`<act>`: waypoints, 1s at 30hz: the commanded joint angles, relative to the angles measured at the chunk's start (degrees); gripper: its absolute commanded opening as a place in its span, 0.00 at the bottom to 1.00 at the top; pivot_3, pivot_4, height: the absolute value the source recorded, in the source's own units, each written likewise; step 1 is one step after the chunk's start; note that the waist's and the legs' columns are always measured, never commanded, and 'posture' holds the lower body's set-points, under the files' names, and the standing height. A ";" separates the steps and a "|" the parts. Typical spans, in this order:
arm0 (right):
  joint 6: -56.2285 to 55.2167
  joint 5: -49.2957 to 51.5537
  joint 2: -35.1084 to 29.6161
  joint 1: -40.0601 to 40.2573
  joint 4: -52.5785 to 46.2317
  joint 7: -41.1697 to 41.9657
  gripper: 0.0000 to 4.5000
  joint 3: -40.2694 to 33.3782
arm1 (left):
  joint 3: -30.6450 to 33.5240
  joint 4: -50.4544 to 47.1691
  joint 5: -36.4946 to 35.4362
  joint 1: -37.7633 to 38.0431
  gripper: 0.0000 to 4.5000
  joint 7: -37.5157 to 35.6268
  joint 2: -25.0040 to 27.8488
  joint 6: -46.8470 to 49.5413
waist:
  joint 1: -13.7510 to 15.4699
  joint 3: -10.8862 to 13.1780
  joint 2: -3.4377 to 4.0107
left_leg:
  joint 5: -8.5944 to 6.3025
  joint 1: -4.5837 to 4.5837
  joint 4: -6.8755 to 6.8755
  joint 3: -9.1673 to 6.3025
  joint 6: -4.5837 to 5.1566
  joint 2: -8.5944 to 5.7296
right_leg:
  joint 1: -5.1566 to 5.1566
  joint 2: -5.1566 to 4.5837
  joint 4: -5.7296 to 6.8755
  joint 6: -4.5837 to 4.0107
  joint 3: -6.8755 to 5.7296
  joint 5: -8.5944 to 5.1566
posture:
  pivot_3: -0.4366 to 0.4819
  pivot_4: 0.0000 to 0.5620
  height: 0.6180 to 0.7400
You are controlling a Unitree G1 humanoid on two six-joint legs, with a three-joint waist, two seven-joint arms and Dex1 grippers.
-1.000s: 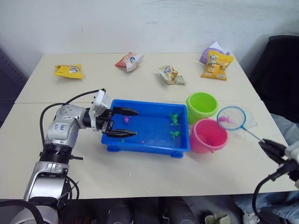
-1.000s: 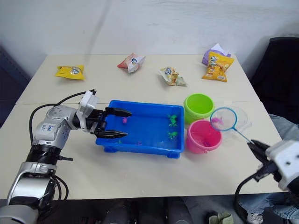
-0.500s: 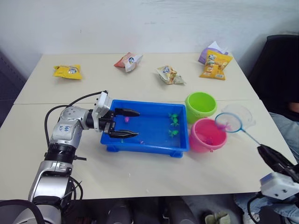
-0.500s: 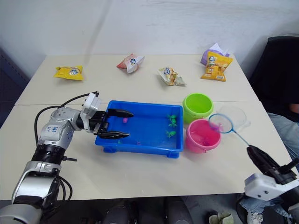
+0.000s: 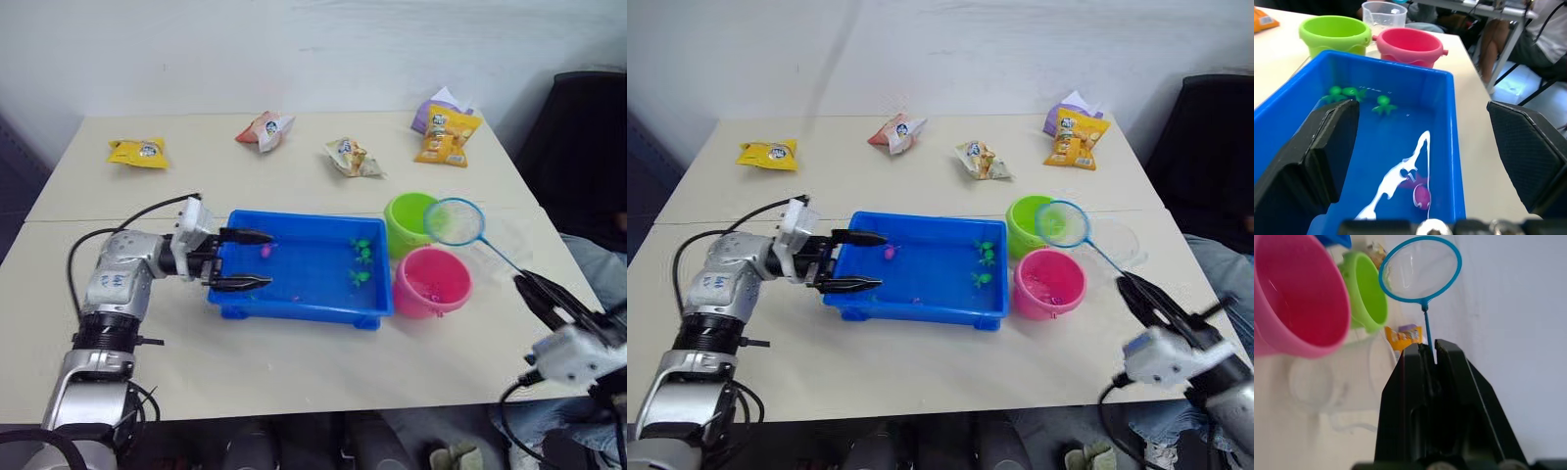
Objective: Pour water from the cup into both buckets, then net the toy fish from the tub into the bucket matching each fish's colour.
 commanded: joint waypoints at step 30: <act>47.18 -3.99 -3.36 -59.73 11.12 34.10 0.00 54.62 | 8.46 -16.60 0.76 21.47 1.00 3.87 16.09 1.55 | 0.67 -0.02 -0.09 | -0.13 -0.65 0.10 -0.03 0.21 -0.08 | -0.68 -0.22 0.09 -0.11 -0.19 -0.04 | 0.48 0.27 0.99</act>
